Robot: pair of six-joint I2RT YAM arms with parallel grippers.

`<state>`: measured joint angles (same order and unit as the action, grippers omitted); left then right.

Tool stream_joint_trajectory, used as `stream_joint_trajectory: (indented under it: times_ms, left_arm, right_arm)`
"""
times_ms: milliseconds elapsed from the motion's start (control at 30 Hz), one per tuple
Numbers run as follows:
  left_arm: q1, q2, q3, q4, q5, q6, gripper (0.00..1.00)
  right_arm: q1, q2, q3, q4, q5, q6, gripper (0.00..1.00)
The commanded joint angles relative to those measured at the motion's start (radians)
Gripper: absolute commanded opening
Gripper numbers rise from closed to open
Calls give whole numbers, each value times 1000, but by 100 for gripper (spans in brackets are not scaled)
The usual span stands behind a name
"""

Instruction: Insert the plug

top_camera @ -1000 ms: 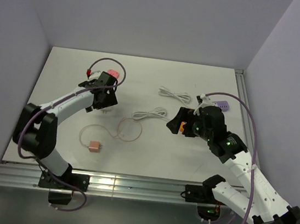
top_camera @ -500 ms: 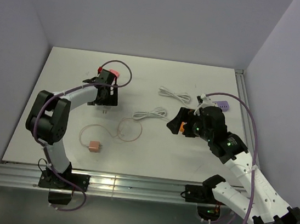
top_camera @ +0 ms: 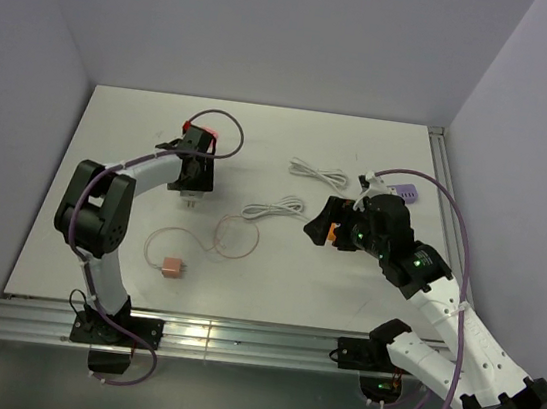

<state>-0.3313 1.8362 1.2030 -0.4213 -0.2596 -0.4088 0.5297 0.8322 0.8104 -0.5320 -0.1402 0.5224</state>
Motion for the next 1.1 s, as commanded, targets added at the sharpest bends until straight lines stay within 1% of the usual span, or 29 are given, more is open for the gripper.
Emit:
stream_joint_trajectory:
  times_ms: [0,100,167,300,467,533,567,633,667,733,767,867,900,933,967,1000,1033,1067]
  left_arm:
    - [-3,15,23,10,0,-2,72]
    - [-3,20,17,6,-18,-13,73]
    - [-3,24,13,6,-30,-16,75]
    - [-6,40,13,10,-32,-21,76]
    - [-14,49,10,15,-36,-25,74]
    - [-14,49,6,18,-33,-25,70]
    - [-14,52,9,10,-36,-28,61]
    - [-15,44,13,1,-47,-36,49]
    - [-17,34,10,0,-47,-36,35]
    - [-23,-29,-6,1,-41,-41,21]
    - [-23,-55,-11,-5,-37,-42,1]
    - [-34,-185,-46,9,31,-27,0]
    - [-38,-263,-72,39,61,-9,0]
    - [-49,-305,-89,56,129,1,0]
    - [-58,-346,-106,79,158,10,0]
    - [-69,-430,-143,128,198,37,0]
    - [-101,-477,-164,162,224,50,0]
    - [-119,-562,-210,192,270,63,0]
  right_arm:
    - [-4,-19,-2,18,2,-16,93]
    - [-4,-19,-1,18,4,-15,93]
    - [-4,-16,-1,20,1,-15,93]
    - [-4,-12,-4,29,-6,-12,93]
    - [-4,-8,-8,29,-7,-13,93]
    - [-4,-7,-5,29,-6,-15,93]
    - [-4,-4,-4,26,-6,-16,93]
    - [-4,-2,1,21,-4,-13,93]
    - [-4,-2,3,20,-4,-12,93]
    - [-4,-4,7,20,-4,-9,93]
    - [-4,-2,9,20,-7,-9,93]
    - [-4,22,29,4,-1,-19,91]
    - [-4,30,39,-2,-1,-22,90]
    - [-4,36,44,-3,-2,-22,89]
    - [-4,48,52,-5,-4,-19,88]
    - [-4,53,67,-3,-22,-15,86]
    - [-4,59,75,1,-35,-9,83]
    - [-4,68,81,6,-53,-4,82]
